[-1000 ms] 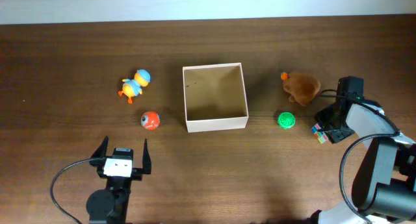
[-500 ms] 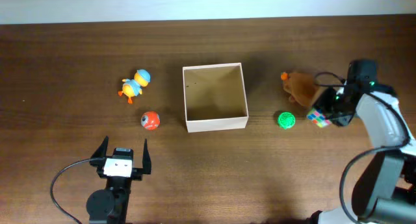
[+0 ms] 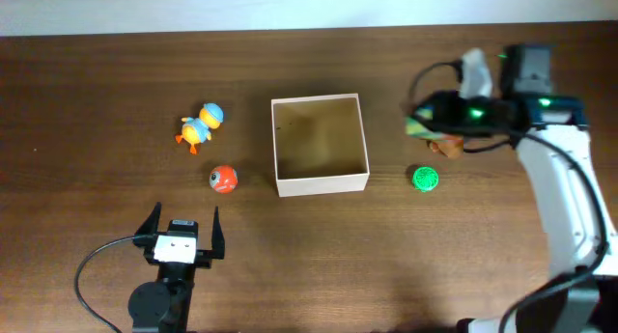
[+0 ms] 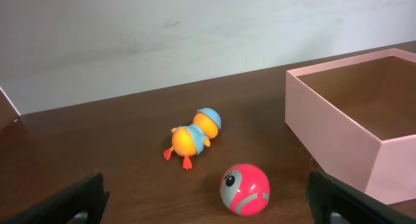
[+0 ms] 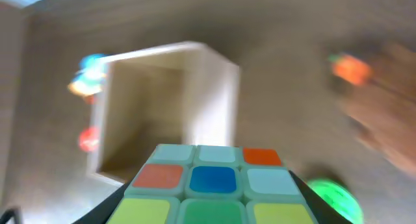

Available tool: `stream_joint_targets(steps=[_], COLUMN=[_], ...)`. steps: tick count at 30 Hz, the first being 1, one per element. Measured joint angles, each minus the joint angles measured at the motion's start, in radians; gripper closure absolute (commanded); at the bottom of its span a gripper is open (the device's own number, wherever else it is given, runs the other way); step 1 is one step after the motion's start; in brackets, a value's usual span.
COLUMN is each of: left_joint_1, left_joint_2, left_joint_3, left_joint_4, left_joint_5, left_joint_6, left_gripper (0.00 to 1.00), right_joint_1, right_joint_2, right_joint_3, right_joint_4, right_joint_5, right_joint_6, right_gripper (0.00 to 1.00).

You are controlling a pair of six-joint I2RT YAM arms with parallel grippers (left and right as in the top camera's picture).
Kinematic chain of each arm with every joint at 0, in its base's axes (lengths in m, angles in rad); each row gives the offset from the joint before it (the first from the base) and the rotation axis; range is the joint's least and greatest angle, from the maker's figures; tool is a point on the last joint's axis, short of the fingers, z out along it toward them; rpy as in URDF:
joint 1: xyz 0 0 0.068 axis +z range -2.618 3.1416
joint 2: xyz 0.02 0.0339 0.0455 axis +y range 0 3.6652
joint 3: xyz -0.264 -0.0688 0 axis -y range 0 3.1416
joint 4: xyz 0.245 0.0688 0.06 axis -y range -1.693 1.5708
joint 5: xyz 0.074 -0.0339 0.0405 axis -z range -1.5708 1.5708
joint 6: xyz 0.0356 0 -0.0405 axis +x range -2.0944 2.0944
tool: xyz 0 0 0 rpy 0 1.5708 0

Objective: Pack container
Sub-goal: 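Lift the cube and carry it left over the box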

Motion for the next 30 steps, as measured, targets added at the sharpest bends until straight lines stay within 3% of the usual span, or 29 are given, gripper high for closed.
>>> stream_joint_targets(steps=[8, 16, 23, 30], left_joint_1=[0.0, 0.0, 0.0, 0.0], left_joint_2=[0.0, 0.0, 0.0, 0.0], left_joint_3=[0.0, 0.0, 0.0, 0.0], left_joint_4=[0.0, 0.0, 0.0, 0.0], left_joint_5=[0.0, 0.0, 0.0, 0.0], left_joint_6=[0.0, 0.0, 0.0, 0.0], left_gripper=[0.01, 0.01, 0.01, 0.01], right_joint_1=[0.301, 0.518, 0.568, 0.568], right_joint_2=[-0.012, 0.023, 0.12, 0.217], right_joint_3=[0.01, 0.01, 0.01, 0.01], right_joint_4=[0.177, 0.232, 0.281, 0.382], right_joint_5=[0.045, 0.41, 0.737, 0.865], right_joint_6=[0.04, 0.126, 0.174, 0.201], right_gripper=[0.62, 0.62, 0.62, 0.61])
